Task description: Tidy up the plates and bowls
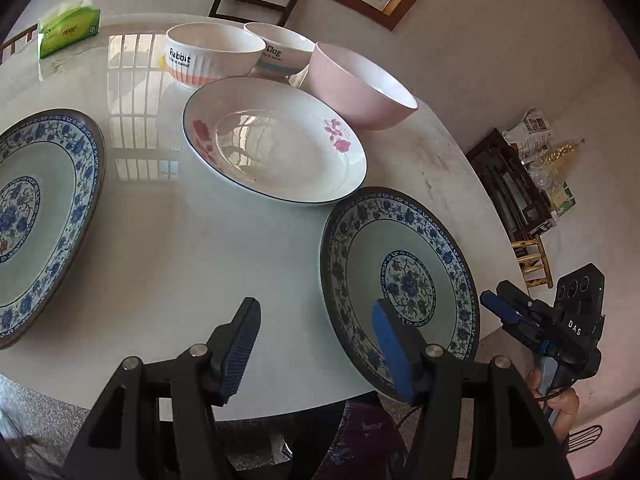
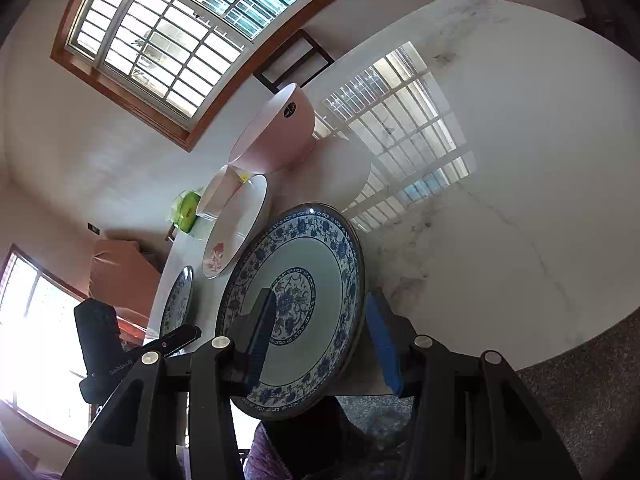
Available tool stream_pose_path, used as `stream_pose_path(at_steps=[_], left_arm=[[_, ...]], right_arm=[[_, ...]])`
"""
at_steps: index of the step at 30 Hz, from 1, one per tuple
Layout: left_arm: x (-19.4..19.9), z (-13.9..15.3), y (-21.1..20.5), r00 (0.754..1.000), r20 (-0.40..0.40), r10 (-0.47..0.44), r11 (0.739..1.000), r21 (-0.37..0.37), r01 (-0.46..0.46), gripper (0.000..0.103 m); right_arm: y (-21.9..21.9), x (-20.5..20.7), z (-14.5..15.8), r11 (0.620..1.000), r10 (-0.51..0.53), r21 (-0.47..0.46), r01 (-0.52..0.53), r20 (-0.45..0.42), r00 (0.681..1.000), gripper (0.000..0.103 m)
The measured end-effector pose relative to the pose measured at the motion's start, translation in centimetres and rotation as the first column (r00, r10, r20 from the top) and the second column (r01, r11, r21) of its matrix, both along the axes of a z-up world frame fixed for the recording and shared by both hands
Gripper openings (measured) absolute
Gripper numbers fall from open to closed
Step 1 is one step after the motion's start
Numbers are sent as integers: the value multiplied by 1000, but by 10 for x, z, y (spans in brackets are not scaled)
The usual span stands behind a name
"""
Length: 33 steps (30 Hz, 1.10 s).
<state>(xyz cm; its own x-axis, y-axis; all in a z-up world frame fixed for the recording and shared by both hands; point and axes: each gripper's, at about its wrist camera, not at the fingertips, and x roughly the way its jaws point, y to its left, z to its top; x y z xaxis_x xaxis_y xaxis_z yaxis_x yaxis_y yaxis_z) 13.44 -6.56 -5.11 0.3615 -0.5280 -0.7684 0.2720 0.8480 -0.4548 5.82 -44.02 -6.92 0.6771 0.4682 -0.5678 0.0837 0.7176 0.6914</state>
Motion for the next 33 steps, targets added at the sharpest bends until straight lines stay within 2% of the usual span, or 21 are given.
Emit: stream_pose_path(at_steps=[7,15,17,18,20,22,24,28,33], left_arm=[[6,-14,-5,996,-86,-13,999,-39,10,60],[6,-12,-15,997,-80,-15,1000,-27,13,59],[4,-12,-20,997,-75,-20,1000,-3,20,44],[3,-14,-24,996,-86,-30,999,19,32,26],[0,-12,-28,998,-52,-21,997,75,24,20],[-4,-11,-30,1000,-26,-13,995,98,15,20],[-7,-11,-31,1000,-18,-4,994,107,5,20],[-20,-1,-36,1000,25,-18,992,127,15,20],[-36,12,-31,996,85,-19,990,142,6,19]], right_arm=[[-4,5,-15,999,14,42,-13,-10,1000,45],[2,15,-27,996,56,74,-55,-16,998,44],[6,17,-26,995,68,71,-67,-11,998,44],[7,17,-27,995,71,73,-70,-11,997,42],[9,21,-31,994,82,77,-81,-15,997,33],[11,22,-34,996,72,44,-71,-26,997,18],[10,21,-37,997,64,33,-63,-23,998,11],[10,14,-37,998,59,15,-59,-16,998,11],[10,1,-37,997,61,52,-60,-26,998,12]])
